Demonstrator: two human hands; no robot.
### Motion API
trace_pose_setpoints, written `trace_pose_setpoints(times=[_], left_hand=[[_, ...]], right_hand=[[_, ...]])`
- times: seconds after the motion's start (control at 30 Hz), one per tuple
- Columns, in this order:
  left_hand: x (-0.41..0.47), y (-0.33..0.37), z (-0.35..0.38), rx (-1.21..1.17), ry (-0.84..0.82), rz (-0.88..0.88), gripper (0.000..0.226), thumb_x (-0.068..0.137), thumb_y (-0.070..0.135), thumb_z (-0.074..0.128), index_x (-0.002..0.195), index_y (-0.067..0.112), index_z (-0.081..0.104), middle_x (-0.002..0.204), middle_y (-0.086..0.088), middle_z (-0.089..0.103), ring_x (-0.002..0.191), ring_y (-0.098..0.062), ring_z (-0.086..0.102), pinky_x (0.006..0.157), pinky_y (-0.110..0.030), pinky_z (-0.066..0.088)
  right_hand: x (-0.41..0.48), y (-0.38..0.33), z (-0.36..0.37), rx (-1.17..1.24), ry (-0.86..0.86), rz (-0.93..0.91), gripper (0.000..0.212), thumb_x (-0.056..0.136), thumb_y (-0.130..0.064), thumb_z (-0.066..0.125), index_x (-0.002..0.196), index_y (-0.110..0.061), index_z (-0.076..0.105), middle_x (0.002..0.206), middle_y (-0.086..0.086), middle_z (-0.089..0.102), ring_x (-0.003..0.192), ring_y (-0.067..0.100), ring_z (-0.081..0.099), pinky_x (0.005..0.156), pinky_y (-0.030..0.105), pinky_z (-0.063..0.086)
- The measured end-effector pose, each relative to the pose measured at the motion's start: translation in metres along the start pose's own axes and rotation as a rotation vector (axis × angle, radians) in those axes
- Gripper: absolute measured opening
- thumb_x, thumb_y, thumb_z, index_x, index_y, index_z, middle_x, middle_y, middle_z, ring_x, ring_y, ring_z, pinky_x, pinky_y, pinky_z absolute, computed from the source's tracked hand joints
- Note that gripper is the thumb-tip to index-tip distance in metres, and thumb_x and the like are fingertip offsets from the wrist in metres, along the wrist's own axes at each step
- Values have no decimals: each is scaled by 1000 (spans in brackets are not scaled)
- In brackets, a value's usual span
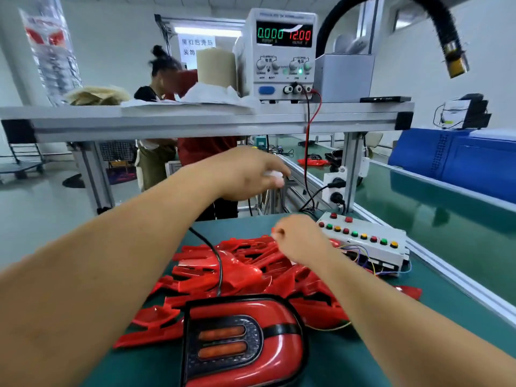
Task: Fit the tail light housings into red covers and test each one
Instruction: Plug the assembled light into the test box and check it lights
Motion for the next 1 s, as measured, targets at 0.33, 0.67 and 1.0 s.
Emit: trace_pose_setpoints(times=[0.33, 0.67, 1.0], left_hand=[[-26, -30, 10, -132, 435, 188, 23, 85, 20, 74, 109, 18, 76, 86, 0, 74, 80, -12, 66, 74, -26, 50], [-18, -35, 36, -274, 328, 49, 33, 84, 21, 75, 116, 14, 68, 90, 5, 70, 79, -5, 60, 74, -5, 40], [-3, -31, 76, -448, 0, 21, 18, 85, 18, 74, 102, 22, 74, 84, 5, 71, 69, 5, 55, 68, -8, 41]], right_hand=[[-21, 61, 46, -86, -134, 242, 20, 93, -23, 52, 107, -25, 67, 109, -1, 64, 108, 22, 55, 101, 45, 33], [-33, 60, -21, 622, 411, 177, 11, 89, -27, 68, 79, -30, 67, 79, -14, 63, 77, 6, 59, 76, 25, 49], [-50, 49, -20, 785, 515, -16, 4, 84, -17, 75, 80, -18, 74, 73, -8, 57, 69, 7, 52, 61, 13, 37]])
Point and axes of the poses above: each hand's wrist, its own x-axis towards the middle knuckle, its own z-axis out of the palm, y = z × x, the point moved 7 cm from there along x, towards the middle knuckle
